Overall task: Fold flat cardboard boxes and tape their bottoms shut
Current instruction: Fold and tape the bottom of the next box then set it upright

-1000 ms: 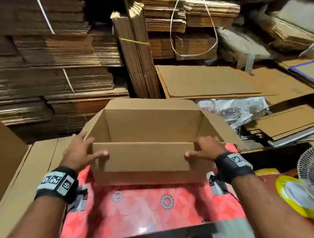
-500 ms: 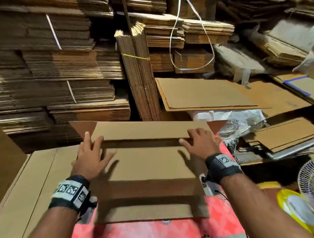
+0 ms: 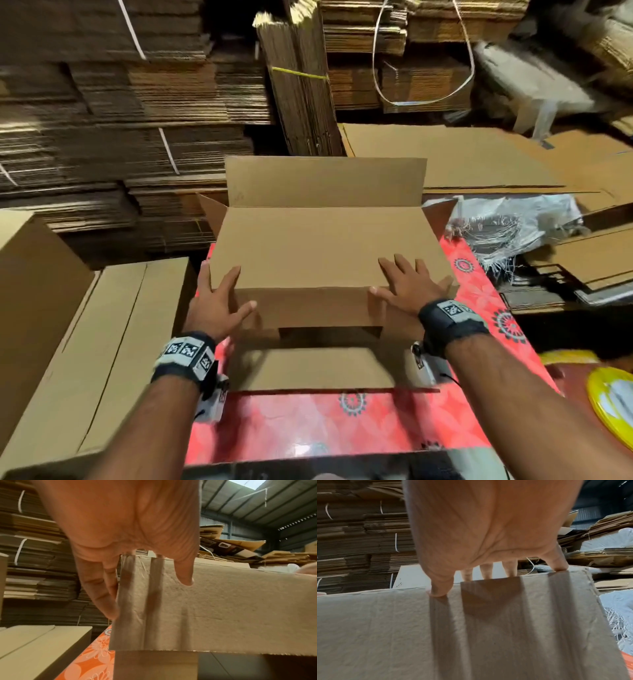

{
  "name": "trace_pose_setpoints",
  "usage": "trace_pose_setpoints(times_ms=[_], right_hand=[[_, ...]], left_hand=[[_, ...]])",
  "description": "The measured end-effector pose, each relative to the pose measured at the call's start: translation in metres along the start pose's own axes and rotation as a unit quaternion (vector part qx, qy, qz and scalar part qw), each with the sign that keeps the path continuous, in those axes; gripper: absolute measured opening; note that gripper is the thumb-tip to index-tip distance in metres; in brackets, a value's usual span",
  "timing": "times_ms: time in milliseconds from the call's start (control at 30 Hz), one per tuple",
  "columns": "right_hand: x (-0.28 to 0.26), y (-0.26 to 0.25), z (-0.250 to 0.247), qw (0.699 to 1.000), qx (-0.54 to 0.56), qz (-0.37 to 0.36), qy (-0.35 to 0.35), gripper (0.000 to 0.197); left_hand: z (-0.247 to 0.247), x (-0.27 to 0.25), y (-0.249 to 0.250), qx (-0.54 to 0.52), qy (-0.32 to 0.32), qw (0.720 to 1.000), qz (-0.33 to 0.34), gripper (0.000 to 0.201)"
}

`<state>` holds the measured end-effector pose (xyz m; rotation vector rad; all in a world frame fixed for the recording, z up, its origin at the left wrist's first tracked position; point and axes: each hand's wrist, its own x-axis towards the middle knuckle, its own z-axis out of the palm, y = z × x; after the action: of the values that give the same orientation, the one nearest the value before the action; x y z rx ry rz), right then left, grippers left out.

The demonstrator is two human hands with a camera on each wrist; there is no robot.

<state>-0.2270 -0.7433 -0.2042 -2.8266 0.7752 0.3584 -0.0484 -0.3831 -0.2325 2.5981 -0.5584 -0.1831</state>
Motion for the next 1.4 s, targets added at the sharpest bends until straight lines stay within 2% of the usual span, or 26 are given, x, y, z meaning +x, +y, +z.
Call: trace_pose_setpoints(times_ms=[67,100,167,233,333,400,467,567,633,700,767,800,867,933,967,1067,1100,1167,1233,1333,1400], right_hand=[[-0.007,-0.007,-0.006,1.000,-0.009,0.015,-0.003,0.079],[-0.013,-0.011,-0.007,1.000,-0.013,0.020,0.000,0.079],[-0.028,-0.020,-0.008,0.999,-0.037,-0.014,0.002,0.099],[-0.044,-0.031,-0.002,0.990,-0.090,-0.106,-0.004,0.122],[-0.069,-0.047,0.023,0.960,-0.166,-0.221,0.037,0.139],[-0.072,-0.052,0.043,0.956,-0.183,-0.220,0.057,0.147],[-0.069,-0.054,0.051,0.959,-0.186,-0.201,0.079,0.147],[-0.071,-0.058,0.046,0.956,-0.185,-0.210,0.089,0.130],[-0.075,-0.058,0.034,0.954,-0.188,-0.226,0.063,0.119],[-0.079,-0.058,0.011,0.953,-0.173,-0.248,0.027,0.111],[-0.082,-0.057,-0.018,0.955,-0.108,-0.277,0.015,0.099],[-0.084,-0.055,-0.034,0.957,-0.071,-0.280,0.022,0.087],[-0.086,-0.048,-0.064,0.962,-0.029,-0.268,0.041,0.057],[-0.087,-0.041,-0.089,0.963,-0.013,-0.259,0.070,0.030],[-0.086,-0.039,-0.099,0.963,-0.013,-0.255,0.089,0.023],[-0.071,-0.036,-0.115,0.959,-0.018,-0.214,0.184,0.023],[-0.064,-0.038,-0.117,0.948,-0.022,-0.202,0.245,0.022],[-0.053,-0.044,-0.118,0.926,-0.045,-0.166,0.336,0.024],[-0.039,-0.049,-0.108,0.938,-0.093,-0.131,0.308,0.035],[-0.019,-0.046,-0.078,0.966,-0.104,-0.123,0.203,0.052],[-0.010,-0.036,-0.053,0.980,-0.099,-0.121,0.126,0.082]], left_hand=[[-0.006,-0.005,0.003,0.002,-0.014,1.000,-0.026,0.084],[-0.007,-0.007,0.004,0.004,-0.019,0.999,-0.036,0.084],[-0.011,-0.011,0.003,-0.001,-0.025,0.999,-0.045,0.084],[-0.015,-0.015,0.003,0.010,-0.024,0.999,-0.039,0.082],[-0.021,-0.020,0.008,0.062,-0.014,0.998,-0.008,0.077],[-0.025,-0.022,0.010,0.062,-0.010,0.998,-0.007,0.076],[-0.029,-0.026,0.014,0.072,-0.008,0.997,-0.012,0.075],[-0.036,-0.034,0.025,0.134,-0.031,0.990,-0.013,0.085],[-0.040,-0.043,0.037,0.178,-0.039,0.983,0.025,0.097],[-0.039,-0.056,0.054,0.202,-0.067,0.967,0.140,0.105],[-0.035,-0.068,0.074,0.224,-0.121,0.929,0.268,0.105],[-0.033,-0.071,0.082,0.233,-0.134,0.911,0.312,0.102],[-0.038,-0.068,0.098,0.236,-0.119,0.896,0.356,0.087],[-0.050,-0.058,0.113,0.229,-0.039,0.894,0.383,0.062],[-0.058,-0.051,0.120,0.233,0.007,0.891,0.390,0.050],[-0.073,-0.024,0.140,0.247,0.120,0.887,0.371,0.027],[-0.074,-0.014,0.147,0.242,0.144,0.892,0.353,0.030],[-0.071,0.003,0.159,0.247,0.159,0.907,0.302,0.051],[-0.061,0.016,0.165,0.268,0.141,0.916,0.262,0.068],[-0.029,0.024,0.158,0.291,0.067,0.925,0.234,0.079],[-0.002,0.023,0.143,0.306,-0.011,0.928,0.212,0.075]])
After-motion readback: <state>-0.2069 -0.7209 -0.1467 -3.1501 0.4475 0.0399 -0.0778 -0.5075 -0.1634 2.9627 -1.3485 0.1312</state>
